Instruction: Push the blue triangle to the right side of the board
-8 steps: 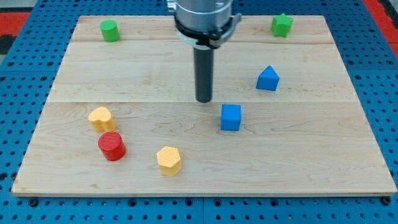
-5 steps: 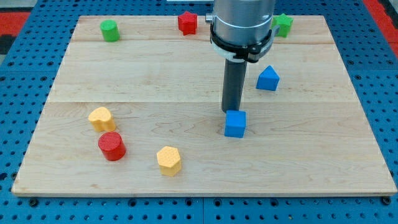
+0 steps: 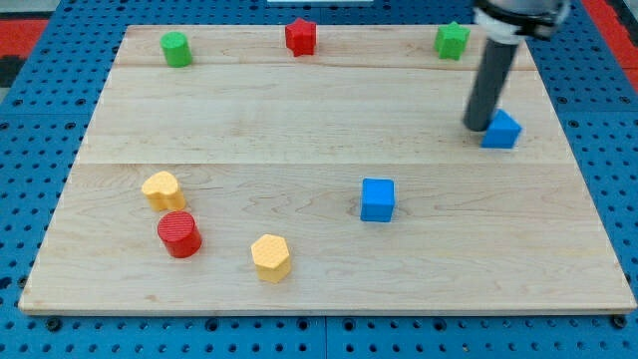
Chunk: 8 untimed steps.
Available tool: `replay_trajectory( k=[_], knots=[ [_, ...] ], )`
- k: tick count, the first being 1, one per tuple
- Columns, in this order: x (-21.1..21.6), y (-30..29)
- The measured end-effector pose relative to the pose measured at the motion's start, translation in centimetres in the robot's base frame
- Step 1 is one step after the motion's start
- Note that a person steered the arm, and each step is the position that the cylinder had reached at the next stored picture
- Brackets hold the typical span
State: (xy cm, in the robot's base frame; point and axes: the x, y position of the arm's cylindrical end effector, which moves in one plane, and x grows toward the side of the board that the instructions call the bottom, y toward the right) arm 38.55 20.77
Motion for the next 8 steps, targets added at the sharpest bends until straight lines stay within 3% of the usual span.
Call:
replay_trajectory(
  k=[1,2,3,4,5,6,7,8],
  knots=[
    [1.2,-1.8],
    [5.3,-10.2],
    [4.3,-15.8],
    [1.6,-26.5],
    [4.0,-38.1],
    [10.9,-42.9],
    [14.6,-46.5],
    [21.1,-41.3]
  ],
)
